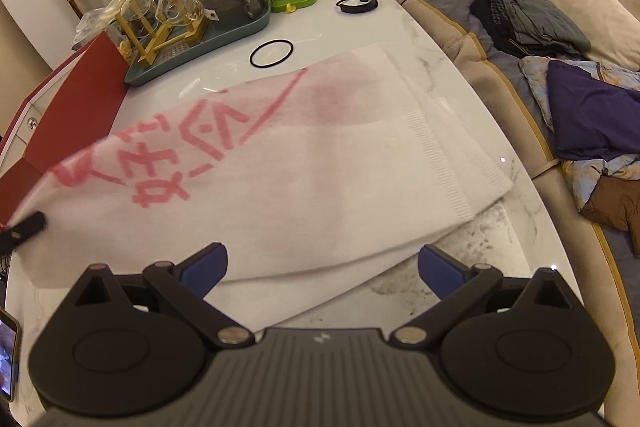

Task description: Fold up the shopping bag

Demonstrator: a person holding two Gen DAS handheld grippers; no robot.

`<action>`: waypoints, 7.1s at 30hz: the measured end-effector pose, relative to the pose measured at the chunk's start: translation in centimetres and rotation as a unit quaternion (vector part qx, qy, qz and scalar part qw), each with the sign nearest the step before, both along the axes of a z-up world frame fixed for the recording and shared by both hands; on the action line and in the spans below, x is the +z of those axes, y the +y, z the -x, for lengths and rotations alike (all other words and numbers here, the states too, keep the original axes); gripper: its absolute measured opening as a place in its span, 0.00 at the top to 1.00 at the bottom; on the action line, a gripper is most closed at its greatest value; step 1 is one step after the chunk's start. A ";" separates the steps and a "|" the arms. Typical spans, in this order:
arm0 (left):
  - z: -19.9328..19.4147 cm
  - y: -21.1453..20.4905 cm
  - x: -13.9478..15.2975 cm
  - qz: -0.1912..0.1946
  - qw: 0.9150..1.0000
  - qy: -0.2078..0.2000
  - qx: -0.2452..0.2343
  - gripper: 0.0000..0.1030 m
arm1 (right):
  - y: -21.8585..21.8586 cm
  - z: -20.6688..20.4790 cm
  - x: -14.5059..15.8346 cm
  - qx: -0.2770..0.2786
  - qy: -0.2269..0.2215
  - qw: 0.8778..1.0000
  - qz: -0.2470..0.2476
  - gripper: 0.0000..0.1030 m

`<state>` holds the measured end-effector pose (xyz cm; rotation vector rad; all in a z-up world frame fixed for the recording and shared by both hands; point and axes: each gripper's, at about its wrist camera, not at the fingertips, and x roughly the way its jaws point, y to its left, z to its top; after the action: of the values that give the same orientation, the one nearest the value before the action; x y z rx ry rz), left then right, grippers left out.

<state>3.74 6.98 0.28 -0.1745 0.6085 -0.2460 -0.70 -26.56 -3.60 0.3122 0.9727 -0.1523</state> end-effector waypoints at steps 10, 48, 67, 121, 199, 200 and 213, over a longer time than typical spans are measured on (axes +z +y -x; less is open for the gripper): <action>3.5 1.0 10.5 0.057 0.988 -0.141 0.019 0.93 | -0.4 -0.7 0.4 0.004 -0.021 1.000 0.004 0.00; 3.7 -3.9 7.9 -0.075 0.995 -0.047 -0.042 0.92 | 4.1 2.7 11.3 0.191 -0.214 0.943 0.170 0.99; 7.5 -5.0 9.7 -0.126 0.977 -0.158 -0.065 0.92 | 3.1 2.2 22.9 0.201 -0.413 0.886 -0.058 0.98; 6.0 -0.2 0.7 -0.077 0.997 -0.004 -0.014 0.00 | 7.6 -1.5 -2.2 0.300 -0.002 0.945 0.131 0.99; 13.9 -12.5 -0.7 -0.090 0.990 0.086 0.073 0.03 | -7.4 2.0 0.8 0.460 -0.024 0.871 0.172 0.21; 14.8 -13.5 -0.9 -0.091 0.989 0.086 0.080 0.00 | -7.6 2.0 0.5 0.469 -0.026 0.864 0.183 0.21; 14.7 -21.1 -6.2 -0.155 0.966 0.206 0.020 0.00 | -9.0 0.5 -0.8 0.433 0.035 0.891 0.131 0.16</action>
<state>-11.01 -14.07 -5.90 0.0687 1.0457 -0.0719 -1.19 -35.52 -4.35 -0.3944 1.0691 0.5245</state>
